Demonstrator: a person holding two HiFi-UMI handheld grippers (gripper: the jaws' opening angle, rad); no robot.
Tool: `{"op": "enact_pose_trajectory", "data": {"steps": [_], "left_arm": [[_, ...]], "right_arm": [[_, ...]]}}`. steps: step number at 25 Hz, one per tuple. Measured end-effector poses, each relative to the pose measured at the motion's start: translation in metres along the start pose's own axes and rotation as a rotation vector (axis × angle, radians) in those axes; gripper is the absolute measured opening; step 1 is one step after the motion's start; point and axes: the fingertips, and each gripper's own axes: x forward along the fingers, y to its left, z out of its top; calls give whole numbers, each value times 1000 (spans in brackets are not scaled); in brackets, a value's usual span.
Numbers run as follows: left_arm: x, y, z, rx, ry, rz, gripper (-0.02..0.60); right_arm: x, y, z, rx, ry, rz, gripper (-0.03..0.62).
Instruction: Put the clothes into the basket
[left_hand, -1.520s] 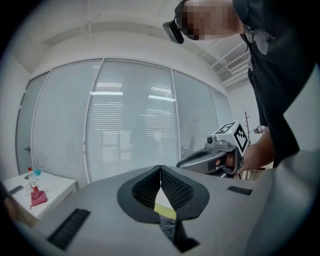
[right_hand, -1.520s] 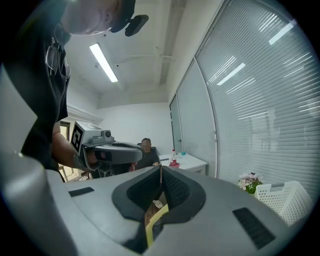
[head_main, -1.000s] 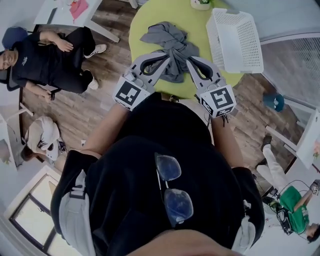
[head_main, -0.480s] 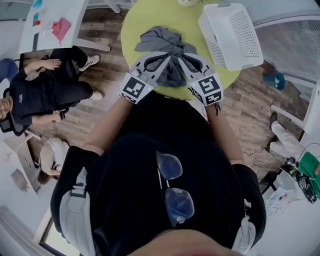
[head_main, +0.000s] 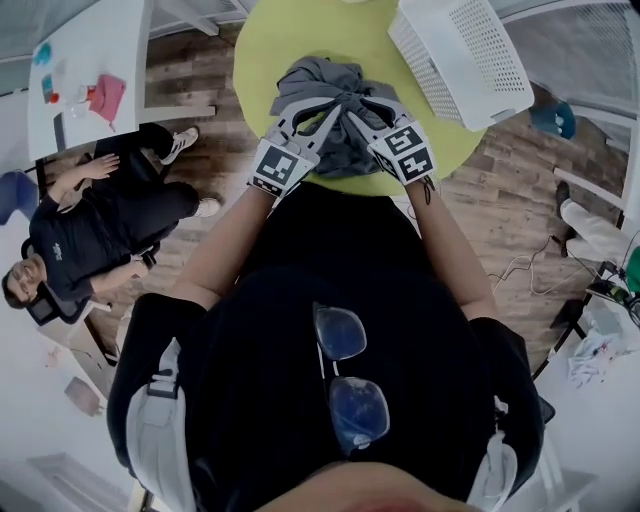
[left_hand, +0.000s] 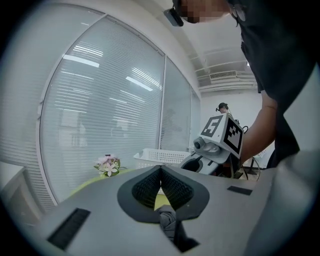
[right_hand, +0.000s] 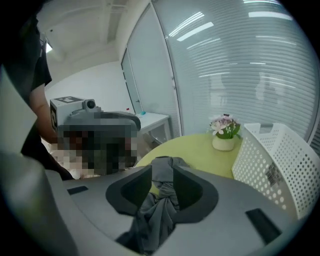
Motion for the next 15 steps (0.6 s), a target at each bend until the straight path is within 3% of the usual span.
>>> {"op": "enact_pose_trajectory", "data": {"steps": [15], "left_arm": [[33,32,-55,84,84,-112,9]], "right_arm": [[95,-33,-94,65,377,-24,356]]}}
